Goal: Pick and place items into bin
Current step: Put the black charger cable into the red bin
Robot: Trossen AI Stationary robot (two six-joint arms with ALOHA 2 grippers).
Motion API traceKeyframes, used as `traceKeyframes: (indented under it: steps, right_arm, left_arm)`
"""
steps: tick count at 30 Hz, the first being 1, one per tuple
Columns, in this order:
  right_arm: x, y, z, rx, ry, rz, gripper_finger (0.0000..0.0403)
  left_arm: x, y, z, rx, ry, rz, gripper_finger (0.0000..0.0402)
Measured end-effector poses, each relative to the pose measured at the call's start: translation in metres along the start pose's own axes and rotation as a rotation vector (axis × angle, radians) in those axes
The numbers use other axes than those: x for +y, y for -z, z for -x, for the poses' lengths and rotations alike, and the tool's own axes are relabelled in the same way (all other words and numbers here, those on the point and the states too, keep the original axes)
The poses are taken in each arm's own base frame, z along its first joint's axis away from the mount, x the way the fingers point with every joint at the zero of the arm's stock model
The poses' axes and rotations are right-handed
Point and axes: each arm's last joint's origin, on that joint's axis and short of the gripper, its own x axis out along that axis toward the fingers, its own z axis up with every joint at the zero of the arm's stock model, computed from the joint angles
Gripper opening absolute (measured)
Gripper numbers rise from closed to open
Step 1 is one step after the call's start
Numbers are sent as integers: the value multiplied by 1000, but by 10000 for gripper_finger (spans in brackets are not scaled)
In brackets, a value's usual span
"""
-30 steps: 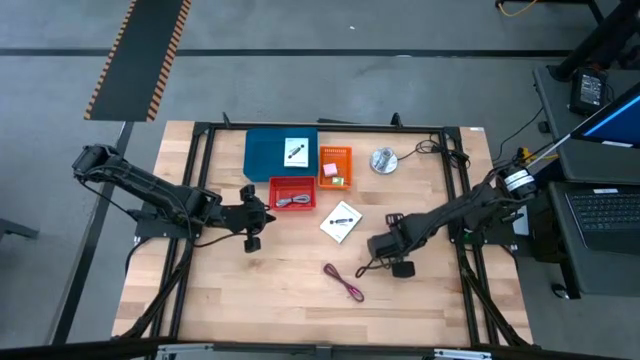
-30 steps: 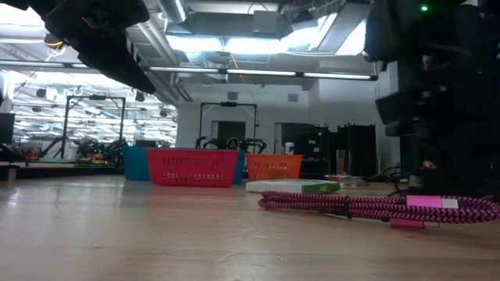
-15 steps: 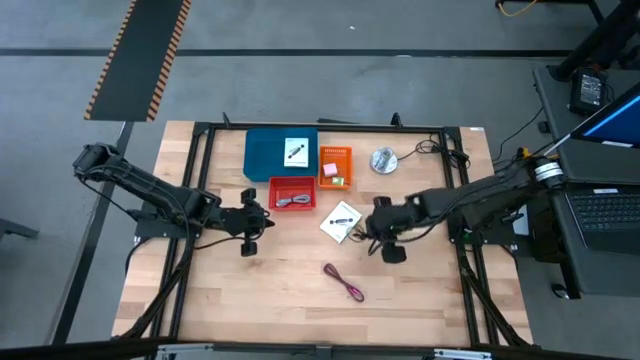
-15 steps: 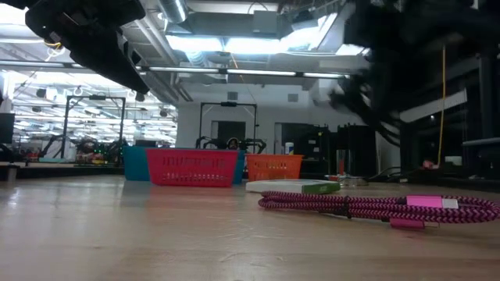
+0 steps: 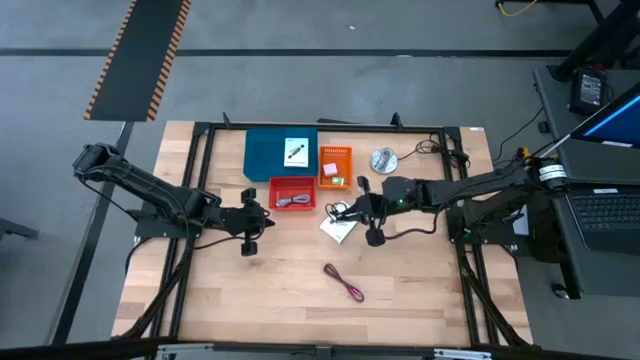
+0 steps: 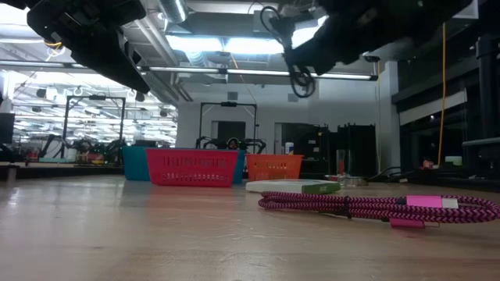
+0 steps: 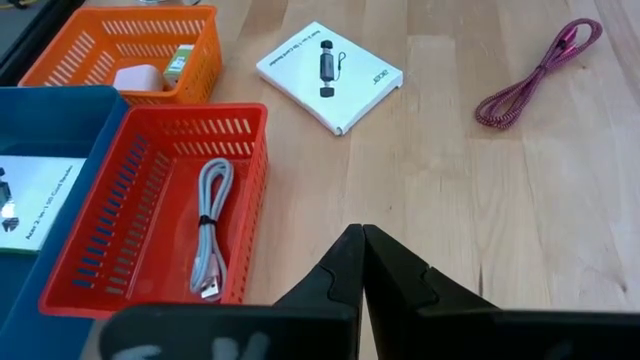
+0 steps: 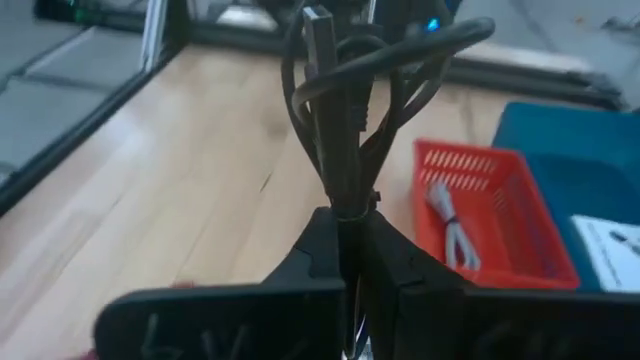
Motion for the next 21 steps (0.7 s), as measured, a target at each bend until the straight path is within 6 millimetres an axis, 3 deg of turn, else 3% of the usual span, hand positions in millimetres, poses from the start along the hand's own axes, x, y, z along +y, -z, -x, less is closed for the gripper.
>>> traceKeyframes:
  steps: [5, 13, 17, 21]
  right_arm:
    - [-7, 3, -8, -83, 31, -9, 0]
    - [-21, 9, -18, -75, 70, -31, 0]
    - [-29, 5, -25, -103, 120, -84, 0]
    - [-37, -7, -47, -48, 131, -83, 0]
  left_arm:
    - [0, 0, 0, -1, -1, -7, 3]
    - [0, 0, 0, 0, -1, -8, 6]
    - [0, 0, 0, 0, -1, -8, 8]
    - [0, 0, 0, 0, -2, -8, 8]
